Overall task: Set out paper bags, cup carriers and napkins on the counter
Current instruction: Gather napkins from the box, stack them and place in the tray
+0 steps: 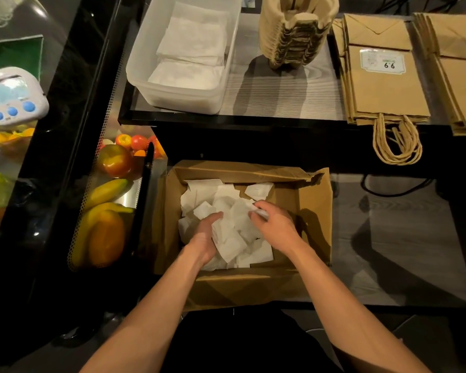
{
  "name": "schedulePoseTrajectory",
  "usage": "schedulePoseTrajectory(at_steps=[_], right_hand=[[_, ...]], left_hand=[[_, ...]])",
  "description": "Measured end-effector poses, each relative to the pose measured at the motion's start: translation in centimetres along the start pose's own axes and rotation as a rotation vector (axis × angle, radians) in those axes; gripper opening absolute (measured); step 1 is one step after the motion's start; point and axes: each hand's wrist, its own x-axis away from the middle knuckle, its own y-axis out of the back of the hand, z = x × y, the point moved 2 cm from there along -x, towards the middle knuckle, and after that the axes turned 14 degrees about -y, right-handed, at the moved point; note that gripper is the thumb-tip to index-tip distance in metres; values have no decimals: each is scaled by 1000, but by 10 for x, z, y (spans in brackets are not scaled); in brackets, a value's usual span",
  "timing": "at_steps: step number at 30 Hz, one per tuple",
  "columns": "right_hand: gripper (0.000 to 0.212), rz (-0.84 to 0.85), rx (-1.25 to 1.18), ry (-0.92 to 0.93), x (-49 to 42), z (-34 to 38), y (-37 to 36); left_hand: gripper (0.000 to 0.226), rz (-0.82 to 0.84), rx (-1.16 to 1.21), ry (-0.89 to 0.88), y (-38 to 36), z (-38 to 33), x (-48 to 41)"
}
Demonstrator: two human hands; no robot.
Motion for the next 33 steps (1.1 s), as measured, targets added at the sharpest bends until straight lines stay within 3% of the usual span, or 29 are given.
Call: schedulePoseTrajectory(at_steps=[3, 8, 11, 14, 16, 21, 26, 30, 33], right_hand=[[37, 43, -99, -82, 1, -6, -1], [45, -23, -307, -160, 10, 3, 7], [27, 1, -649, -276, 9, 6, 3], [43, 222, -1159, -542, 8, 8, -12], [36, 318, -1321, -658, 8, 11, -20], [31, 336, -1273, -724, 6, 17, -25], [15, 328, -1261, -722, 1, 22, -21], [27, 366, -1270, -792, -1, 23, -23], [31, 293, -1211, -771, -4, 21, -28]], left_hand=[[18, -18, 2, 7, -1, 0, 0], [31, -46, -35, 9, 0, 1, -3], [28, -28, -41, -18, -1, 0, -3], [38, 10, -64, -46, -2, -1, -1], [34, 62, -75, -71, -5, -3, 3], [29, 139, -285, -149, -9, -4, 14], [78, 177, -386, -180, -7, -3, 16], [20, 226, -414, -234, -8, -3, 14], [9, 222, -415, -213, -9, -3, 16]])
